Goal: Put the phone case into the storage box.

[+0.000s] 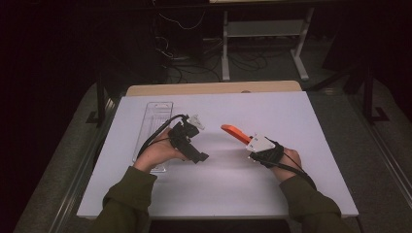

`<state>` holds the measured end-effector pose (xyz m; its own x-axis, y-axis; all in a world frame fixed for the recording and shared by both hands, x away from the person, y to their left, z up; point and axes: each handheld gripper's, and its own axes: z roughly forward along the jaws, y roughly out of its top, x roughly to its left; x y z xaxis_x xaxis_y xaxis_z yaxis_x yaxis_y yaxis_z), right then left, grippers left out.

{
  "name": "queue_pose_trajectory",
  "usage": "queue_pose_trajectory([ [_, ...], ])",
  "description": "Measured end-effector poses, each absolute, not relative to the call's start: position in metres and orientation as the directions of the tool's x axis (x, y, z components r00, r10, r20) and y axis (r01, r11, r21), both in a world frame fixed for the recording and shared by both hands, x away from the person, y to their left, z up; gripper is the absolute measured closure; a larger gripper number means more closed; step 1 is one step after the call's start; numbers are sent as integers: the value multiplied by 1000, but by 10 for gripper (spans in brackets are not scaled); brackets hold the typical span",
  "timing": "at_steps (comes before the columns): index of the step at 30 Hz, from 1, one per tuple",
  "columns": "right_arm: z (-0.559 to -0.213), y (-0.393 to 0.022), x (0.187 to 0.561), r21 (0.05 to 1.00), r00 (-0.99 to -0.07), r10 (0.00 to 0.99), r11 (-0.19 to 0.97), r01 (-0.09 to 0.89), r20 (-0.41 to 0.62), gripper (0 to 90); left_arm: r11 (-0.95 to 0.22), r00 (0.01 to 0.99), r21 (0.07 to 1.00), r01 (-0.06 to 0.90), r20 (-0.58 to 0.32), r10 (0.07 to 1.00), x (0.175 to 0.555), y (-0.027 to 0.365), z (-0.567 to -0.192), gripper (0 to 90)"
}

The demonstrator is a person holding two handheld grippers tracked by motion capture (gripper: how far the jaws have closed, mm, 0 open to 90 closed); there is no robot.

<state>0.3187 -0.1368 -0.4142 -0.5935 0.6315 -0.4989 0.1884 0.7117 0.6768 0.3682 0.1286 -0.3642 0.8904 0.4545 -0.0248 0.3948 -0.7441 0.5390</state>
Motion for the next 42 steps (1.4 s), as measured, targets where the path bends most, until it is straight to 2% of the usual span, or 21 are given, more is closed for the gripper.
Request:
queue_pose_trajectory([
  [10,-412,-145,324,742,-621,698,615,267,-355,809,-747,893,537,391,-27,449,369,129,-363,10],
  [19,-412,-149,328,766,-631,726,562,312,-275,809,-739,891,540,403,-48,451,368,128,-363,2],
  [32,-413,-162,335,825,-588,805,383,416,-77,809,-720,885,554,417,-66,461,369,128,-363,0],
  [42,-413,-169,337,858,-544,839,278,432,2,809,-716,887,567,407,-58,458,370,129,-362,0],
])
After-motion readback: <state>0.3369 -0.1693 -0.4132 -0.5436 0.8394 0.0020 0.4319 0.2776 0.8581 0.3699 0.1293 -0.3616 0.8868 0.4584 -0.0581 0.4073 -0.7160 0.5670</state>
